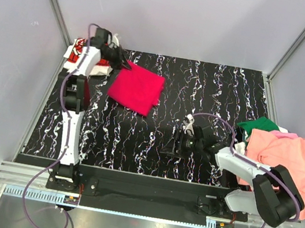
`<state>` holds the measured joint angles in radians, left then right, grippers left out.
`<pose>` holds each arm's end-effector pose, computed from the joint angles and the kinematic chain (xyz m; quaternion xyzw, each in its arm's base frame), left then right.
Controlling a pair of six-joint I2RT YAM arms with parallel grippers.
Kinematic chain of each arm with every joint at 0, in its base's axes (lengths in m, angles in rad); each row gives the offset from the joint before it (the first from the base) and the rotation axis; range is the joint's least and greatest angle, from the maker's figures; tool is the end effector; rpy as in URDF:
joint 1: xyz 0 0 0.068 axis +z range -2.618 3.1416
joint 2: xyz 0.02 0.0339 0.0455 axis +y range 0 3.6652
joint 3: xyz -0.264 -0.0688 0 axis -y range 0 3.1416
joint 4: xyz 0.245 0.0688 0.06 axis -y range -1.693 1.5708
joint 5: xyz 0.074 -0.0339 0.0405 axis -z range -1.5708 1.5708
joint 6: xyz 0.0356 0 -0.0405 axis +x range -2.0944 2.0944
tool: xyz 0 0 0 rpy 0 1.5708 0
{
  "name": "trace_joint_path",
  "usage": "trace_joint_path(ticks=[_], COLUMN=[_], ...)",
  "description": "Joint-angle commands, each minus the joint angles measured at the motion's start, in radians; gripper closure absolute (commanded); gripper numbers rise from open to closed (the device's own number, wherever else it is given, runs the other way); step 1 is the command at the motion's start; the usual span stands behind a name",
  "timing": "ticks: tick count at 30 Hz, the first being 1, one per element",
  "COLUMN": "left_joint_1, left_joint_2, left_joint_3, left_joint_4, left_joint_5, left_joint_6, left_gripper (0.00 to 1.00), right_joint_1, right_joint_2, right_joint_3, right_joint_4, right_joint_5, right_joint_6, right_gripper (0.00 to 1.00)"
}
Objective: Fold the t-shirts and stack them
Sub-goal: Neatly place the folded tshirt to the corner
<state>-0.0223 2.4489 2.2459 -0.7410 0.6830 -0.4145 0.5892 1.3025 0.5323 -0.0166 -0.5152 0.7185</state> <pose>0.5342 -0.0344 0.2092 -0.0734 0.8993 -0.3740 0.2146 0.1913 0.1489 0.1662 -0.0394 0.8981 0.4116 0.1500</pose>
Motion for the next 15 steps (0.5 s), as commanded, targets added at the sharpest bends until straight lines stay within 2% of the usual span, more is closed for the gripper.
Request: trace_joint_path(ticks=[1, 5, 15], left_joint_1=[0.071, 0.116, 0.150], left_joint_2=[-0.033, -0.027, -0.123], left_joint_3=[0.122, 0.190, 0.224], left_joint_4=[-0.080, -0.067, 0.135], left_joint_5=[-0.043, -0.079, -0.138], left_joint_6=[0.068, 0.101, 0.171], left_gripper=[1.00, 1.00, 1.00], right_joint_1=[0.026, 0.027, 0.027], right_joint_2=[0.036, 0.113, 0.150], right_joint_3=[0.031, 0.058, 0.067], right_joint_4=[0.139, 0.139, 0.149], right_joint_5=[0.057, 0.037, 0.021], right_joint_6=[0.029, 0.022, 0.019], right_gripper=[0.44, 0.47, 0.47])
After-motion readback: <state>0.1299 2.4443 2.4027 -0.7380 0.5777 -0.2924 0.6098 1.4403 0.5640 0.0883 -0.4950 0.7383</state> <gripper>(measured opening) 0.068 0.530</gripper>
